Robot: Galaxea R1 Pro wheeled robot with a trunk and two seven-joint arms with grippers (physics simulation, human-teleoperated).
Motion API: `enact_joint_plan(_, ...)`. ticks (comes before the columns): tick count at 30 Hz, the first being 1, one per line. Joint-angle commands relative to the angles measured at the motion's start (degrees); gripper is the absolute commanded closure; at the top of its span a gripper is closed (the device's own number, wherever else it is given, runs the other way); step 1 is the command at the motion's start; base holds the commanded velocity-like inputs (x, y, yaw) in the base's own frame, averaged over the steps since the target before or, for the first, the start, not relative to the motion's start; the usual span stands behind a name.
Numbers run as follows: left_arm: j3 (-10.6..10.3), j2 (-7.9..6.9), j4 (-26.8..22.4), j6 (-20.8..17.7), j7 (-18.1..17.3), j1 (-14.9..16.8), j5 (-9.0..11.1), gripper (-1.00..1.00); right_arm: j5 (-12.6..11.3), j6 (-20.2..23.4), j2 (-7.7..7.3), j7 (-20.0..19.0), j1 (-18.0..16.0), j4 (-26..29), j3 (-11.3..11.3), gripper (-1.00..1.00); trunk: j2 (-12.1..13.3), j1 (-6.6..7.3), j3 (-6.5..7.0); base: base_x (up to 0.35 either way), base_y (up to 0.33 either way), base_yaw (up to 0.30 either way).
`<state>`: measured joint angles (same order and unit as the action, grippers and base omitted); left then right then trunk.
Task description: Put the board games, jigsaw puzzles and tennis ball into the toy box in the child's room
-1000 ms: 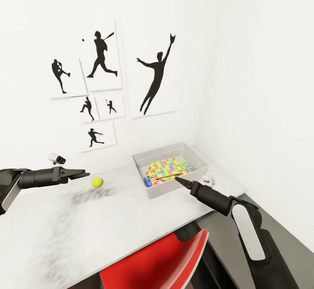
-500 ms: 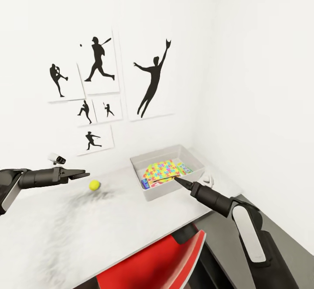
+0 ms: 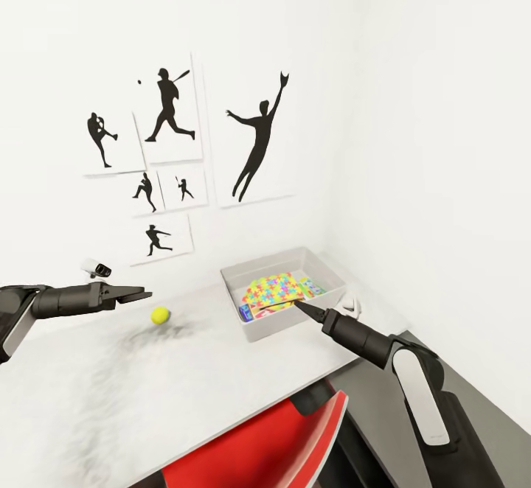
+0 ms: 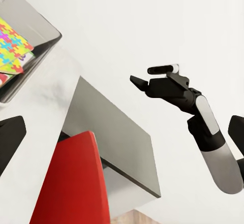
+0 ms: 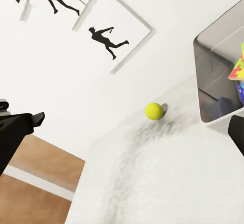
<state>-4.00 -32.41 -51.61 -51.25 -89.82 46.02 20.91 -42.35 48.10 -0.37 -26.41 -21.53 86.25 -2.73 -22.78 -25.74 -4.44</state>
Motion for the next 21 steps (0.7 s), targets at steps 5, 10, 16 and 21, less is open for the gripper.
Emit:
enact_joint_plan(5, -0.22, -0.08, 0.02, -0.61, -0.18, 0.07, 0.18, -1.0, 0.11, 0.32, 0.02, -0.26, -0.02, -0.02, -0.02, -1.0, -0.13, -0.04, -0.11, 0.0, 0.0, 0.0)
enact_joint_plan(10, -0.22, -0.09, 0.02, -0.61, -0.18, 0.04, 0.15, -1.0, 0.19, 0.29, 0.02, -0.29, -0.01, 0.02, 0.09, -1.0, -0.13, -0.04, -0.1, 0.0, 0.0, 0.0)
enact_joint_plan(16, -0.22, -0.11, 0.02, -0.61, -0.18, 0.03, 0.18, -1.0, 0.24, 0.32, 0.02, -0.3, -0.01, -0.01, 0.13, -1.0, -0.13, -0.04, -0.1, 0.0, 0.0, 0.0)
enact_joint_plan(21, -0.22, -0.1, 0.02, -0.61, -0.18, 0.03, 0.23, -1.0, 0.25, 0.32, 0.02, -0.31, -0.01, -0.02, 0.1, -1.0, -0.13, -0.04, -0.1, 0.0, 0.0, 0.0)
